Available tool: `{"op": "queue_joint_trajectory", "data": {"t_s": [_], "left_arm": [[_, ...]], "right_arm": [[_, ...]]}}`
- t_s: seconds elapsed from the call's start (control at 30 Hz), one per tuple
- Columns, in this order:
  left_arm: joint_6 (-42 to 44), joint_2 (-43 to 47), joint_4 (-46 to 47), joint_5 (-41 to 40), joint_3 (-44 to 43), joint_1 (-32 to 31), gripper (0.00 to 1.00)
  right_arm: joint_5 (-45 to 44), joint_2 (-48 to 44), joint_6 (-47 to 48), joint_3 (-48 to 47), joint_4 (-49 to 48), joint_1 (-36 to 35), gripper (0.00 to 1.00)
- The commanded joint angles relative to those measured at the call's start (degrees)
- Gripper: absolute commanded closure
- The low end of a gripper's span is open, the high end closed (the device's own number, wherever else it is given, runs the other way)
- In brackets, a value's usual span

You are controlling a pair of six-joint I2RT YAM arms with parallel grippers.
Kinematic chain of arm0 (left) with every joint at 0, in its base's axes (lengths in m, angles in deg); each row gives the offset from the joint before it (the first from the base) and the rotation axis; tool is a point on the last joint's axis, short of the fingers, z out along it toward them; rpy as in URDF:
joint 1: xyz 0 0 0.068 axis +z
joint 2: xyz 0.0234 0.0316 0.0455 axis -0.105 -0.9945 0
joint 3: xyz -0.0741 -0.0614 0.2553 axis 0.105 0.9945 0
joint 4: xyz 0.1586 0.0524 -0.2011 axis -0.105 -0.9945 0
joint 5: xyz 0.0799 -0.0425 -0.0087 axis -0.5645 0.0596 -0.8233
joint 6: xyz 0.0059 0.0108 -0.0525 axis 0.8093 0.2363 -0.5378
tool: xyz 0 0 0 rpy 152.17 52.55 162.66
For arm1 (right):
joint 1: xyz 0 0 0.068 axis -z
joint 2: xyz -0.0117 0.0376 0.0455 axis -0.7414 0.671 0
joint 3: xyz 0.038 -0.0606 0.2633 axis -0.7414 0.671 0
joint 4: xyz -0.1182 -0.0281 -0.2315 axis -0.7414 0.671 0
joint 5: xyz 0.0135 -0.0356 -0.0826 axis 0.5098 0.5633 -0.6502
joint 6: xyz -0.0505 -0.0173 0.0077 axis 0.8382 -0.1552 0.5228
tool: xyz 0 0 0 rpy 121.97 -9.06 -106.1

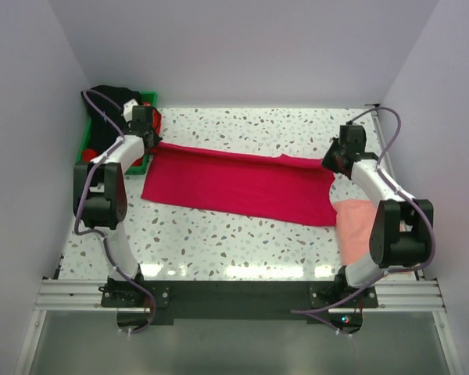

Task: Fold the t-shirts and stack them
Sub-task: Fold the tshirt

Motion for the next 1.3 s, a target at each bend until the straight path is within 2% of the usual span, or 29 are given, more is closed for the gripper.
{"op": "queue_joint_trajectory", "data": {"t_s": [0.0, 0.6, 0.97, 1.03, 1.07, 1.1, 1.13, 1.17, 1.27], "left_arm": [[-1.62, 5.02, 1.46, -2.33, 2.59, 1.03, 1.00], [-4.08, 12.14, 1.02, -2.68, 12.17, 1.12, 1.00], [-6.98, 12.58, -0.47, -2.86, 15.95, 1.12, 1.00], [-8.12, 12.93, -0.91, -2.85, 16.74, 1.12, 0.91], [-8.82, 13.89, -1.00, -2.94, 17.87, 1.12, 0.75], [-8.92, 14.51, -0.22, -2.77, 18.41, 1.12, 0.70], [-8.92, 15.12, 0.31, -2.42, 19.02, 1.12, 0.66], [-9.18, 16.17, 0.40, -1.89, 19.64, 1.12, 0.59], [-9.44, 18.38, 0.84, -0.31, 20.61, 1.12, 0.50]], "right_arm": [[-0.69, -4.75, -1.08, 2.27, -2.20, 0.18, 1.00], [2.56, -15.21, -2.05, 14.57, -2.38, 0.09, 1.00], [4.59, -15.92, -2.84, 20.46, -4.67, 0.18, 1.00], [4.67, -16.10, -2.93, 20.99, -4.49, 0.18, 0.96], [4.76, -16.36, -2.93, 21.08, -4.32, 0.18, 0.90], [4.93, -16.54, -2.93, 20.99, -3.88, 0.18, 0.83], [5.63, -16.71, -2.93, 20.91, -3.61, 0.18, 0.70], [5.64, -17.32, -2.75, 20.73, -3.52, 0.18, 0.64], [6.07, -18.03, -1.79, 19.42, -3.00, 0.10, 0.52]]}}
